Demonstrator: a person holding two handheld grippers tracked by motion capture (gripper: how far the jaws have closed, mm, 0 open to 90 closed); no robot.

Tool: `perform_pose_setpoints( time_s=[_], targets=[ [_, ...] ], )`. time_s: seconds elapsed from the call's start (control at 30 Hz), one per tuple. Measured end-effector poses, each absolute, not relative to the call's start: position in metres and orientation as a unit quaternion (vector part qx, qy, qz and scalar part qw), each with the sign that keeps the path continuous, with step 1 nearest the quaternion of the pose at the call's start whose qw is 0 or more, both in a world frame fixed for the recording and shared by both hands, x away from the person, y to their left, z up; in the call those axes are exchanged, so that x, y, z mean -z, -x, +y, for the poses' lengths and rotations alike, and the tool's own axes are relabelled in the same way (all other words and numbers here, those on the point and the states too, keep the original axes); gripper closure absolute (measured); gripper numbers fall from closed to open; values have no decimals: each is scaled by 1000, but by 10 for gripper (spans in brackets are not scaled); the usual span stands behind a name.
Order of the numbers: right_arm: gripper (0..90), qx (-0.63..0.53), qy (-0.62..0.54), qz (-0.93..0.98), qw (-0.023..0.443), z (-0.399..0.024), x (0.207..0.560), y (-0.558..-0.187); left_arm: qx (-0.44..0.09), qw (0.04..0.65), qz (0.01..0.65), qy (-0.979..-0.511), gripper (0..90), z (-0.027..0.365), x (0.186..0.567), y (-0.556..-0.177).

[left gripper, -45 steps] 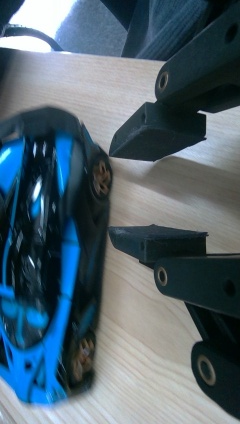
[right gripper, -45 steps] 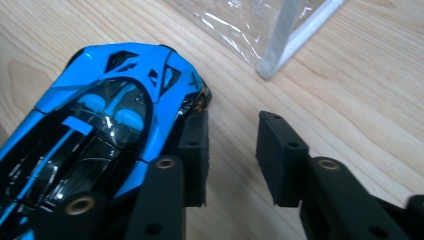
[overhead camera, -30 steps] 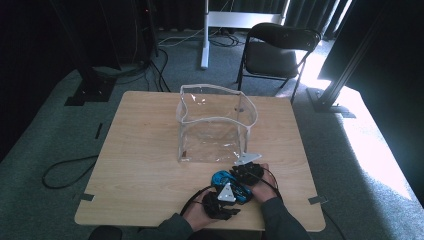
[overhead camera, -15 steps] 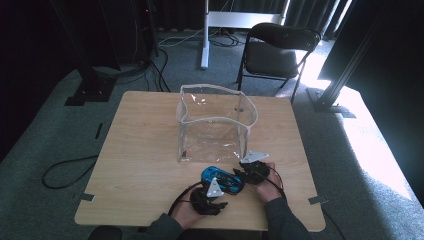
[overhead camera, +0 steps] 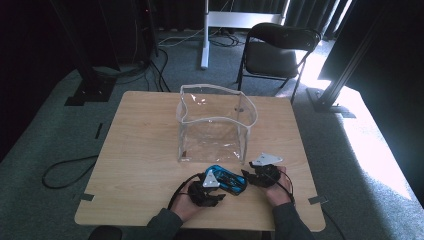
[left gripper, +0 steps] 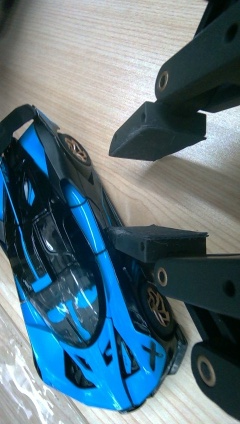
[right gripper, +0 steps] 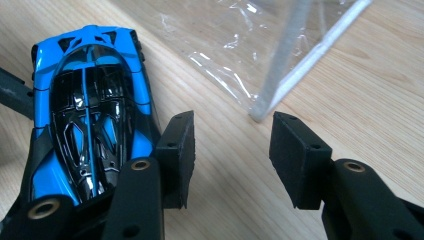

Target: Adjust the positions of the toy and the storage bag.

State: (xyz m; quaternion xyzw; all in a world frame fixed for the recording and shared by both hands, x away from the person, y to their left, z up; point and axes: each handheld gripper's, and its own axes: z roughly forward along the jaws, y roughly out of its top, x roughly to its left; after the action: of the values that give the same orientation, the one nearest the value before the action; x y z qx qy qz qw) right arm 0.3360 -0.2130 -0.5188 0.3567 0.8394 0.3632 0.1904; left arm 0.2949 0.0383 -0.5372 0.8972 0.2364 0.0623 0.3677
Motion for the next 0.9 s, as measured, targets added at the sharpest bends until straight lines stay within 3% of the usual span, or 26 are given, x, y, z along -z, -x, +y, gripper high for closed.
perform_pose_setpoints(
  time_s=[0.47, 0.67, 0.9],
  targets=[
    [492, -392, -368, 820, 198, -230, 512, -327, -119, 376, 276, -877, 516, 98, 520, -307],
    [488, -402, -370, 817, 184, -233, 514, -326, -157, 362, 343, -853, 500, 145, 524, -326],
    [469, -413, -344, 825, 178, -229, 511, -318, -167, 359, 382, -835, 480, 165, 528, -337]
  ],
)
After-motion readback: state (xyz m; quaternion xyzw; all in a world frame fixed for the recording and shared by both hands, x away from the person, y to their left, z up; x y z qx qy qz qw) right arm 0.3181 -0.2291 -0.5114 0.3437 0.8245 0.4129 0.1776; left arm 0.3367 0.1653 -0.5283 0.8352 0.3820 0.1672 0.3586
